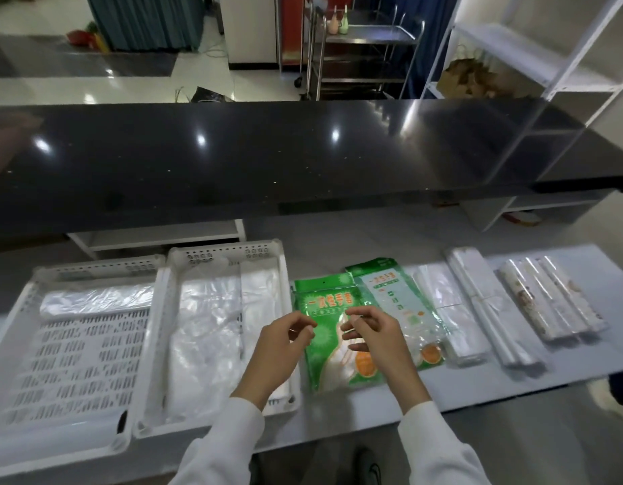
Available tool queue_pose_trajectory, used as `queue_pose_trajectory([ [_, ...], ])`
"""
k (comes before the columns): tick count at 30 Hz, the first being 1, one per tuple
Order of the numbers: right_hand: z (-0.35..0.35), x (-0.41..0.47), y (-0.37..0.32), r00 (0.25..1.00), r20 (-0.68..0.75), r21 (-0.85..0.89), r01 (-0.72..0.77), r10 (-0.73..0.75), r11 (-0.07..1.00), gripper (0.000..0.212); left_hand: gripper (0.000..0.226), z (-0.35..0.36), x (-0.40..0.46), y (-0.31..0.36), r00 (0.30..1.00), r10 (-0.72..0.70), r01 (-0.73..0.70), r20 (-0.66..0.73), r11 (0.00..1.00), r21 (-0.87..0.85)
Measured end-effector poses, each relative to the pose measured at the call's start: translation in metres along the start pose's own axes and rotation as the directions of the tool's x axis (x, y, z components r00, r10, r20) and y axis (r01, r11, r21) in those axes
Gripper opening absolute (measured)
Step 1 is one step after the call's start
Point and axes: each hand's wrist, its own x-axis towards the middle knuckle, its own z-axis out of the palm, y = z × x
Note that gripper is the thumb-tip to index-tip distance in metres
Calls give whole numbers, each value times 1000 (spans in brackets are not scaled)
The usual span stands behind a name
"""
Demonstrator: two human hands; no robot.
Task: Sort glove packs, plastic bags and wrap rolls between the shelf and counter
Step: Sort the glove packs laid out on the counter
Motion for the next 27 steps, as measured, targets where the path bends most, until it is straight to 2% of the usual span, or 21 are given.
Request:
queue_pose_trajectory([
  [6, -94, 26, 8, 998, -56, -89, 13, -18, 996, 17, 18, 84, 17, 20, 991, -125, 118, -44, 984, -134],
  [9, -136, 42, 14, 992, -105, -194, 45, -66, 980, 18, 18, 126, 27, 26, 975, -203, 183, -86, 963, -197],
  [13, -180, 55, 21, 989, -139, -291, 4, -47, 957, 21, 22, 168, 36, 33, 945, -315, 287, -92, 930, -231],
  [17, -202, 62, 30, 991, -130, -276, -67, 32, 959, 20, 38, 194, 41, 40, 915, -394, 358, -92, 895, -265],
  [22, -215, 69, 41, 992, -75, -283, -122, 105, 951, 18, 56, 215, 41, 42, 897, -425, 398, -123, 896, -198],
  [24, -217, 70, 45, 990, -65, -287, -139, 125, 948, 19, 58, 220, 42, 42, 876, -451, 420, -172, 887, -190],
  [27, -222, 75, 51, 986, -57, -218, -167, 158, 962, 19, 52, 220, 45, 41, 837, -499, 430, -224, 854, -293],
])
